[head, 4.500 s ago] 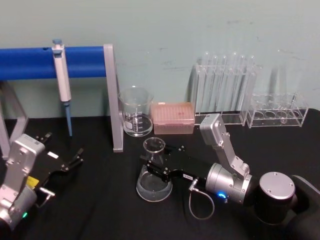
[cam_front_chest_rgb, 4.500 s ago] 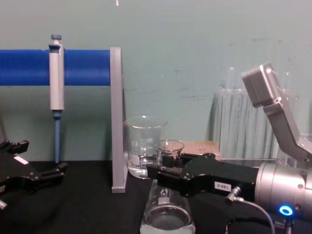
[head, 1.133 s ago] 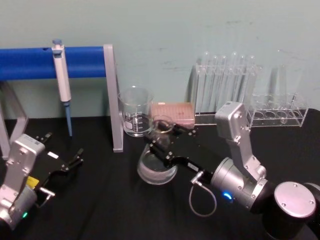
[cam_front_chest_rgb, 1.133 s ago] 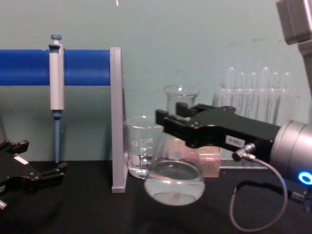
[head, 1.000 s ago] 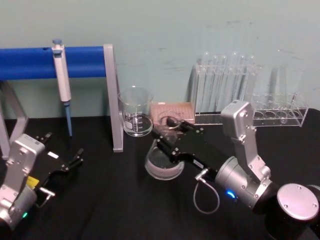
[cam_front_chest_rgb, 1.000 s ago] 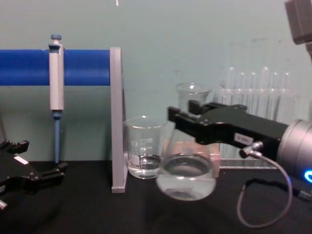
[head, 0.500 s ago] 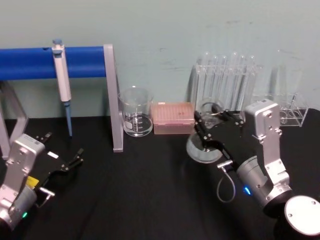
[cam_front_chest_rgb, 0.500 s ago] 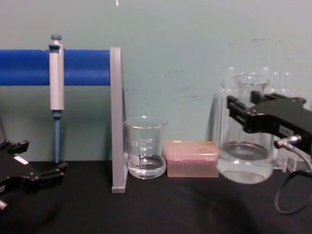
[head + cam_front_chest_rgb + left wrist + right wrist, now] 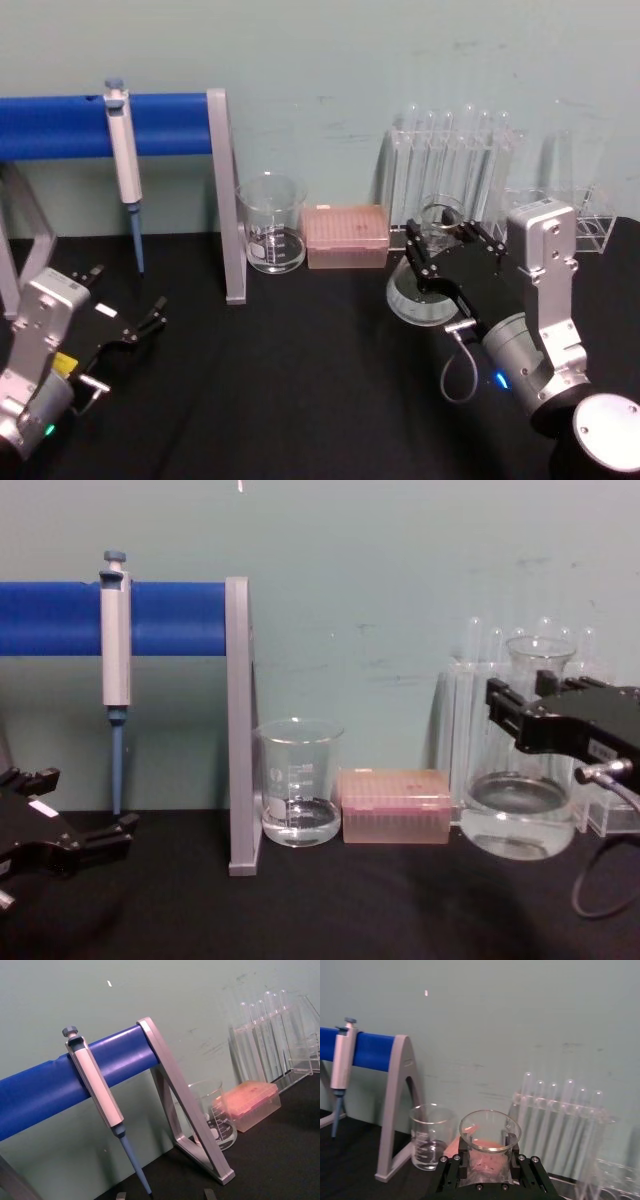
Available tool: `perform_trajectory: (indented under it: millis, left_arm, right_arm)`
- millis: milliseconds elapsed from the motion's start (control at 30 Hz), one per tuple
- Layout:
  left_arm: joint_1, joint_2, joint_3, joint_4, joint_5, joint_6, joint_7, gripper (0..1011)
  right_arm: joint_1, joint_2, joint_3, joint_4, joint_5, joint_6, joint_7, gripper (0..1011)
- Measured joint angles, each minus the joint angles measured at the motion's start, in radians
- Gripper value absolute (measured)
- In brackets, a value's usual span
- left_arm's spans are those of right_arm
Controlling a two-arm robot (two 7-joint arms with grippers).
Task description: Grasp the erlenmeyer flask with one hand, shake it three times, then place it back.
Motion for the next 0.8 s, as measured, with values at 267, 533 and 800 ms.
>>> perform_trajectory:
  millis: [267, 533, 800]
  left_arm:
    - [0.000, 0.000, 0.000, 0.000, 0.000, 0.000, 0.000, 1001]
    - [0.000, 0.000, 0.000, 0.000, 0.000, 0.000, 0.000, 1001]
    - [0.000, 0.000, 0.000, 0.000, 0.000, 0.000, 0.000, 1001]
  right_arm:
    - [0.017, -0.001, 0.000, 0.021, 0.031, -0.008, 0.107, 452]
    - [0.043, 0.021, -0.028, 0.032, 0.053, -0.013, 0.244, 452]
    - [0.073, 0.061, -0.088, 0.035, 0.082, -0.021, 0.368, 452]
